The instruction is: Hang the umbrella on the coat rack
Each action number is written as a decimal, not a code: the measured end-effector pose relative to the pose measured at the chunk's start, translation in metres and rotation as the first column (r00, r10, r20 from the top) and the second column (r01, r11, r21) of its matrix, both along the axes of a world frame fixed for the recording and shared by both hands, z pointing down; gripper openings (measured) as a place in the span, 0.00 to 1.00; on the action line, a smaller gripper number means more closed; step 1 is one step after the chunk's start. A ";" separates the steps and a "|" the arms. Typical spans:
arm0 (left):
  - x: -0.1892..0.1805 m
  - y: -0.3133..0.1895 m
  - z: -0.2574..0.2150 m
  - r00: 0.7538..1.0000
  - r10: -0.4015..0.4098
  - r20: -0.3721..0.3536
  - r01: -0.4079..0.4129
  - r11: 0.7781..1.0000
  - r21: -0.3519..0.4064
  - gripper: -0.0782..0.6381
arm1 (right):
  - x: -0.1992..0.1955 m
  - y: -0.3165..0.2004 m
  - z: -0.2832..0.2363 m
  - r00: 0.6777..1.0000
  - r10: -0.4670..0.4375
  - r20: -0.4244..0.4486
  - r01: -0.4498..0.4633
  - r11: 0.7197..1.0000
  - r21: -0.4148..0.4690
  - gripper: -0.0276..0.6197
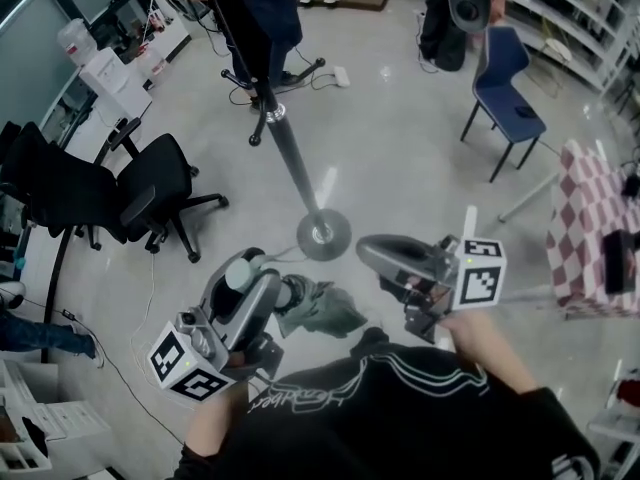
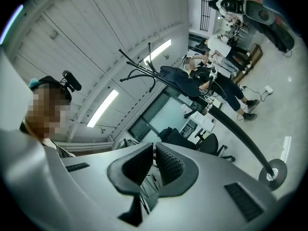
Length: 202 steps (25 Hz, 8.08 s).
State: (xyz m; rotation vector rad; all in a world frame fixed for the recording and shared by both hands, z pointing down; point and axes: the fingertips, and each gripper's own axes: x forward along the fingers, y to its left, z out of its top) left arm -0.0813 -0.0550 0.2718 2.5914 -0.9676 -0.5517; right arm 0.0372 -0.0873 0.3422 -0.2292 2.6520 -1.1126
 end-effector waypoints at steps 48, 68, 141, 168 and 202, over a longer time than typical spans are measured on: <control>0.044 -0.123 0.024 0.995 0.043 0.086 -0.041 0.999 -0.023 0.31 | -0.030 -0.125 0.029 0.936 -0.328 0.131 0.341 0.935 -0.097 0.10; -0.030 -0.139 0.043 0.993 0.041 0.110 -0.029 0.994 -0.106 0.31 | -0.079 -0.146 0.008 0.982 -0.168 0.086 0.172 0.984 -0.042 0.07; -0.058 -0.289 0.242 0.882 0.360 0.304 -0.228 0.891 -0.393 0.43 | -0.089 -0.241 0.066 0.948 0.309 0.075 -0.283 0.928 -0.241 0.07; -0.050 -0.113 0.113 0.975 0.176 0.139 -0.123 0.937 -0.327 0.13 | -0.084 -0.103 0.022 0.979 0.105 -0.174 -0.101 0.994 0.032 0.07; 0.060 0.060 0.004 0.969 0.129 0.209 -0.111 0.989 -0.096 0.11 | 0.016 0.064 -0.066 0.991 0.122 -0.051 -0.109 0.972 0.210 0.06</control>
